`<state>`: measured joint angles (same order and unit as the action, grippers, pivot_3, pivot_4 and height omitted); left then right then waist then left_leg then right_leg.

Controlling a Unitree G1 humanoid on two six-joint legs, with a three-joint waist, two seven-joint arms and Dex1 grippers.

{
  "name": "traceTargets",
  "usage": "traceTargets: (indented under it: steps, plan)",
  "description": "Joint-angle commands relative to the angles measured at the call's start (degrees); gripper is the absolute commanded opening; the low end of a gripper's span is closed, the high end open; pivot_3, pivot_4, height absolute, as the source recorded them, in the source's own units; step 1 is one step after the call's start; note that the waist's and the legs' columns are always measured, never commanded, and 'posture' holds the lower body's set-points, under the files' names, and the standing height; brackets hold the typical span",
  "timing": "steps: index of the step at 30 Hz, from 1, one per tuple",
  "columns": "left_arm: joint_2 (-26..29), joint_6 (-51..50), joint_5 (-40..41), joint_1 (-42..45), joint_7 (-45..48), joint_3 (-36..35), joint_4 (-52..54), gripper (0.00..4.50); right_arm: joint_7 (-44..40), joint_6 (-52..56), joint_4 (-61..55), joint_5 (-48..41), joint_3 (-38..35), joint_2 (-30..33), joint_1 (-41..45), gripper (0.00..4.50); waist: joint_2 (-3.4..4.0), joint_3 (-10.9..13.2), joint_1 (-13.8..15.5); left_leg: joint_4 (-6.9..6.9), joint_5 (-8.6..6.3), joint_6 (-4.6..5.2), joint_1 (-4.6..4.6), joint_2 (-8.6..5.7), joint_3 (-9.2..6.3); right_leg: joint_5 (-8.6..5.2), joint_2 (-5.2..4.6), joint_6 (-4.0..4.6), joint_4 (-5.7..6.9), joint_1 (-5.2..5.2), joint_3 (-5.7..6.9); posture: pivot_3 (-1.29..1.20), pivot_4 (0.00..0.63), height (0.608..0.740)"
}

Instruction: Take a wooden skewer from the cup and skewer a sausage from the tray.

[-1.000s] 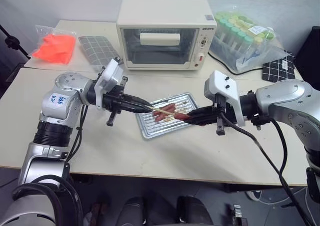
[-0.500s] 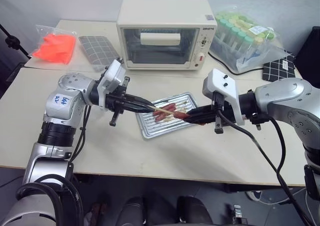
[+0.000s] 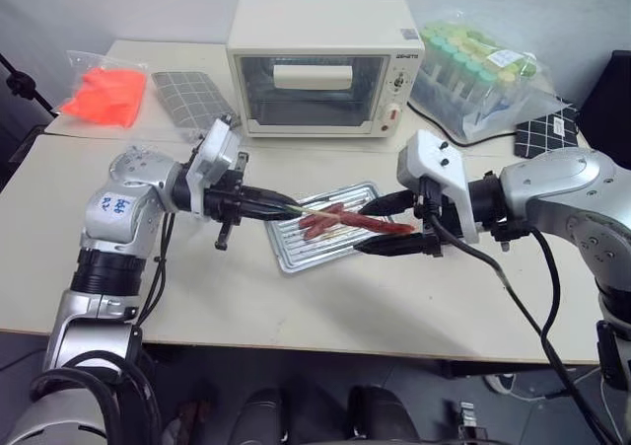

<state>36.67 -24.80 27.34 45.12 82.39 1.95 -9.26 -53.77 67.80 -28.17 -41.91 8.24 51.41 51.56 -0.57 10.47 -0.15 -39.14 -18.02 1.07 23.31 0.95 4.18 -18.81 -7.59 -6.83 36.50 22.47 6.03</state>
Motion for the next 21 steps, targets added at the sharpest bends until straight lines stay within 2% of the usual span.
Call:
traceTargets:
  steps: [1,9,14,21]
  plan:
    - [2.2,-1.62,2.76,-3.75,-3.45,-5.06,5.91,0.0,-0.35,-1.34,0.89,0.01,-4.32,2.01,1.97,2.92,0.0,0.0,0.01,0.0,0.0,0.0,0.0,0.01,0.0,0.0,0.0,0.0,-0.01,0.0,0.0,0.0,0.15,0.74]
    - [4.04,-7.92,7.52,-17.28,-17.64,-17.52,19.68,0.0,3.12,2.16,3.61,-4.03,-10.79,0.17,3.29,2.92,0.0,0.0,-0.02,0.01,0.0,0.0,-0.01,0.18,-0.01,0.0,-0.03,0.0,0.0,-0.01,-0.04,0.0,0.15,0.74]
    - [2.23,-9.34,6.44,-26.37,-32.23,-27.93,25.28,0.0,6.9,4.6,3.74,-7.56,-14.24,-2.98,2.67,4.38,0.0,0.0,-0.04,0.02,0.0,0.0,-0.02,0.18,-0.02,0.0,-0.07,0.0,-0.01,-0.02,-0.05,0.0,0.15,0.74]
    - [-2.18,-8.19,4.58,-34.53,-49.39,-38.24,27.34,0.0,10.89,5.7,4.72,-10.85,-16.88,-7.07,2.7,4.38,-0.01,-0.01,0.06,0.03,0.0,0.0,-0.03,0.17,-0.03,0.0,-0.1,0.01,0.0,-0.05,-0.06,0.0,0.15,0.74]
